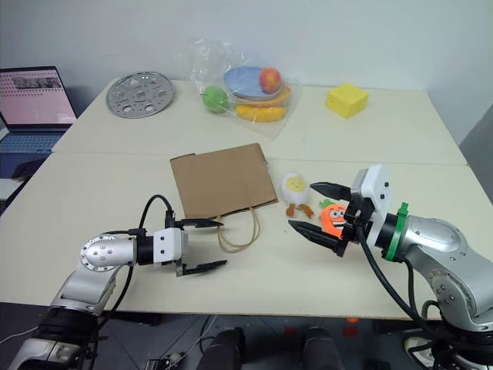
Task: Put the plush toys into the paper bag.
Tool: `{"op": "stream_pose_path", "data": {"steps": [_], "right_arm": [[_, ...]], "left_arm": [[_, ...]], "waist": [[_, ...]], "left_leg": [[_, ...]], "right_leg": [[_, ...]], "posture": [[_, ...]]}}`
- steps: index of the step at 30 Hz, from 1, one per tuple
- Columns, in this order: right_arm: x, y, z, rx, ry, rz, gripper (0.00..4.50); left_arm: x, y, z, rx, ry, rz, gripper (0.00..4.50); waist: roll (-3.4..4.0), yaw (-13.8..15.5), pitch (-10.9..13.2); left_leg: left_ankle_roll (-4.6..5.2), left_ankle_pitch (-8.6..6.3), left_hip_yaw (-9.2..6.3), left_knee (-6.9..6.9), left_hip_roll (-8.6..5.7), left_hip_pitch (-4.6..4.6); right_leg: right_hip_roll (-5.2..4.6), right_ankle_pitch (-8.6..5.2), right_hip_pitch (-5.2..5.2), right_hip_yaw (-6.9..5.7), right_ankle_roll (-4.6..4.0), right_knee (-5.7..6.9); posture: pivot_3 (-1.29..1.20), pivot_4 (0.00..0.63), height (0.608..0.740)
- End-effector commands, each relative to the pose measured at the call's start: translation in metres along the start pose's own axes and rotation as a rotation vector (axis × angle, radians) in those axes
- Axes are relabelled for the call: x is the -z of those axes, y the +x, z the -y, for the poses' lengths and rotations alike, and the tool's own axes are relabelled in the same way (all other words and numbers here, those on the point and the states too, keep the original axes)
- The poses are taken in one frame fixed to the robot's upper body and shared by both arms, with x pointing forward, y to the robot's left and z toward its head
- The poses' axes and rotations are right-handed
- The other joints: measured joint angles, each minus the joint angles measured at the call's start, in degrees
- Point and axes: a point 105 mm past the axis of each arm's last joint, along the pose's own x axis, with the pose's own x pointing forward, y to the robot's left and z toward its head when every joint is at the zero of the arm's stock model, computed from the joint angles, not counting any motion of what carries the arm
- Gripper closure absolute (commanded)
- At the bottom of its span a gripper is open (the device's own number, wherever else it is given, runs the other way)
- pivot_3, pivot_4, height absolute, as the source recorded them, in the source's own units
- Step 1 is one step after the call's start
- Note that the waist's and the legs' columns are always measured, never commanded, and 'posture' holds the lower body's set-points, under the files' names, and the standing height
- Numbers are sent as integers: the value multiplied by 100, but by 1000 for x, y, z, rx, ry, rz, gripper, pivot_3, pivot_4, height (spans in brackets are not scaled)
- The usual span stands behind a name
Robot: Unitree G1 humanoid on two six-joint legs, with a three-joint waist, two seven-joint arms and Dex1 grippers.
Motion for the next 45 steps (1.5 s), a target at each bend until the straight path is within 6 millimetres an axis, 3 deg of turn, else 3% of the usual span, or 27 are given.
{"op": "stream_pose_path", "data": {"steps": [1,6,10,18,27,31,36,39,42,45], "right_arm": [[-10,-3,3,46,-66,21,0],[-11,-3,6,70,-71,26,0],[-11,2,8,82,-75,25,0],[-16,5,5,88,-54,41,0],[-18,7,5,93,-54,33,0],[-18,7,6,100,-39,38,0],[-14,4,11,111,-42,31,0],[-13,4,10,104,-40,32,0],[-13,5,9,96,-45,37,0],[-14,6,9,95,-56,41,0]], "left_arm": [[-3,4,-11,-48,58,18,62],[-1,6,-15,-55,79,17,62],[-15,9,-27,-113,-3,139,62],[-22,8,-37,-151,-75,171,62],[-35,13,-33,-123,-103,213,62],[-43,14,-29,-96,-92,245,947],[-46,9,-31,-95,-126,245,2548],[-49,9,-37,-115,-152,256,3494],[-55,8,-59,-205,-256,283,4475],[-62,4,-79,-275,-340,308,4475]], "waist": [[0,1,0],[0,-6,0],[0,-1,0],[0,-5,0],[0,-4,0],[0,-2,0],[0,-4,0],[0,-4,0],[-1,-3,0],[-1,-6,0]], "left_leg": [[0,0,0,0,0,0],[0,0,1,0,0,0],[0,0,-1,0,0,0],[0,0,-2,1,0,0],[0,0,-2,0,0,0],[0,0,-2,1,0,0],[0,0,-2,0,0,0],[0,1,-2,0,0,0],[0,1,-2,1,0,0],[1,1,-4,1,0,0]], "right_leg": [[0,0,0,0,0,0],[0,0,1,0,0,0],[1,0,1,-1,0,2],[1,0,1,-1,0,2],[1,0,2,-1,0,2],[1,0,2,-1,0,2],[1,0,1,-1,0,1],[1,0,2,-1,0,1],[1,0,2,-1,1,1],[2,-1,2,-1,1,1]], "posture": [[0,150,740],[0,150,740],[0,150,740],[0,150,740],[0,150,740],[0,150,740],[0,150,740],[0,150,740],[0,150,740],[0,150,740]]}}
